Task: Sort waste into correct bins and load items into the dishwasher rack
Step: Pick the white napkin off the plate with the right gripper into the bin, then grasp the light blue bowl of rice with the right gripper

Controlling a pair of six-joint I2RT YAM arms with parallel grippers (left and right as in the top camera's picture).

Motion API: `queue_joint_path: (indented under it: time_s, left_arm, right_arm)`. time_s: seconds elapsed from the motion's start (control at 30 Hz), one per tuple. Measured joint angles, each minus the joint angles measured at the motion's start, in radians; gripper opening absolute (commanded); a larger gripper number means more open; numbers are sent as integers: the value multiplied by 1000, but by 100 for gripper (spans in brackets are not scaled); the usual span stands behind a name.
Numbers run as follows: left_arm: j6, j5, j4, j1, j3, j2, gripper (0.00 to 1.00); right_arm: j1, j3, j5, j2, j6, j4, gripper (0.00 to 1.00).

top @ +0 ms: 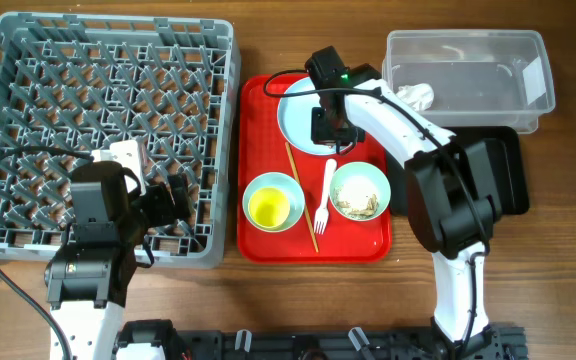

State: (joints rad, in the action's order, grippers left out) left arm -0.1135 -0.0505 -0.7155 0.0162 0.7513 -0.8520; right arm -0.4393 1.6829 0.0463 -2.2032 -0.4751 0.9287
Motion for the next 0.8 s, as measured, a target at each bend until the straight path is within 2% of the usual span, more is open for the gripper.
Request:
queue_joint_path:
  time_s: [0.03, 0.2, 0.23, 0.27, 0.3, 0.33, 0.37, 0.5, 0.67, 0.73, 0.8]
  left_arm:
    - [0, 0, 0, 0, 0, 0, 100]
    - [0, 0, 0, 0, 0, 0, 100]
    - [0, 0, 0, 0, 0, 0, 100]
    - [0, 0, 0, 0, 0, 0, 100]
    - [0, 0, 0, 0, 0, 0, 100]
    - [0, 0, 0, 0, 0, 0, 100]
    - [0, 0, 0, 0, 0, 0, 100]
    - [0, 0, 0, 0, 0, 0, 100]
    - [0, 0, -2, 0, 0, 0, 100]
    - [0, 0, -3, 0, 1, 0, 100]
    - [0, 0, -3, 0, 1, 0, 100]
  right_arm:
    - [6, 0, -1, 11, 0, 5, 4]
    - [175, 19, 13, 361, 1, -31, 7]
    - [227, 32, 16, 406, -7, -31, 25]
    - [278, 37, 23, 424, -17, -31, 56]
    - [317, 36, 23, 422, -26, -24, 74]
    - [349, 26, 21, 415, -33, -23, 96]
    - [379, 22, 17, 403, -31, -27, 100]
    - [402, 20, -66, 396, 26, -38, 100]
    - [401, 19, -258, 476, 106, 213, 87]
    - [400, 17, -293, 542, 118, 330, 86]
    - [381, -25, -289, 589, 117, 343, 86]
